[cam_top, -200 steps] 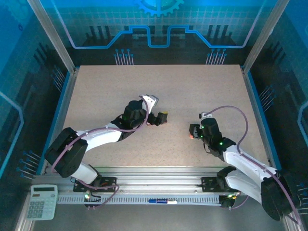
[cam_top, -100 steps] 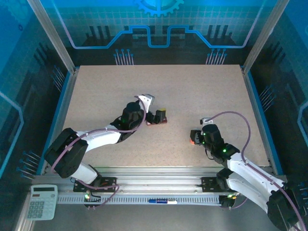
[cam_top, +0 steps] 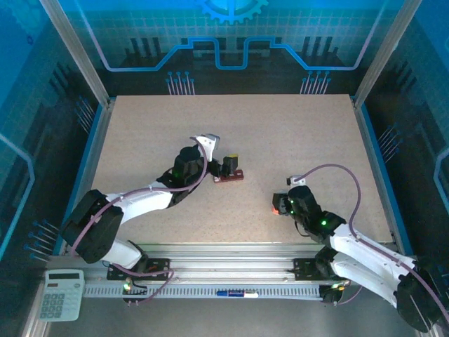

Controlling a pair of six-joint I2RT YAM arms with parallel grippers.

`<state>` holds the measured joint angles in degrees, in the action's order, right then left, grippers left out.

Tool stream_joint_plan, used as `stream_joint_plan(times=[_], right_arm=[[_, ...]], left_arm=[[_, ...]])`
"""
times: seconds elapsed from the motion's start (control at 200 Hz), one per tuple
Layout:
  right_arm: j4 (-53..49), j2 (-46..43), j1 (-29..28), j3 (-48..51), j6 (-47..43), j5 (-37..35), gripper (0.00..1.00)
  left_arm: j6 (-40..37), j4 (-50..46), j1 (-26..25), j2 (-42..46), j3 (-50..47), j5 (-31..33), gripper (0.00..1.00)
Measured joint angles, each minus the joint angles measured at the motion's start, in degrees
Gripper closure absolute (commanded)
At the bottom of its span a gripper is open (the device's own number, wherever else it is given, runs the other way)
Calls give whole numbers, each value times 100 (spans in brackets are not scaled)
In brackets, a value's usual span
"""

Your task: Sort the pills into containers

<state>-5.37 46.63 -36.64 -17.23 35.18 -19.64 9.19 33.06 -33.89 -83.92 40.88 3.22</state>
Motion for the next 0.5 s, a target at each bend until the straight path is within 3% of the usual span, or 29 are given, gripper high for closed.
stream_joint_plan(times=[0.22,0.5], right_arm=[[68,103,-136,0,120,-192,53],[-223,203,-295,0,216,-269,48]], left_arm=[[-7,160,0,66,-122,101,1],[48,275,0,79,-247,219,1]])
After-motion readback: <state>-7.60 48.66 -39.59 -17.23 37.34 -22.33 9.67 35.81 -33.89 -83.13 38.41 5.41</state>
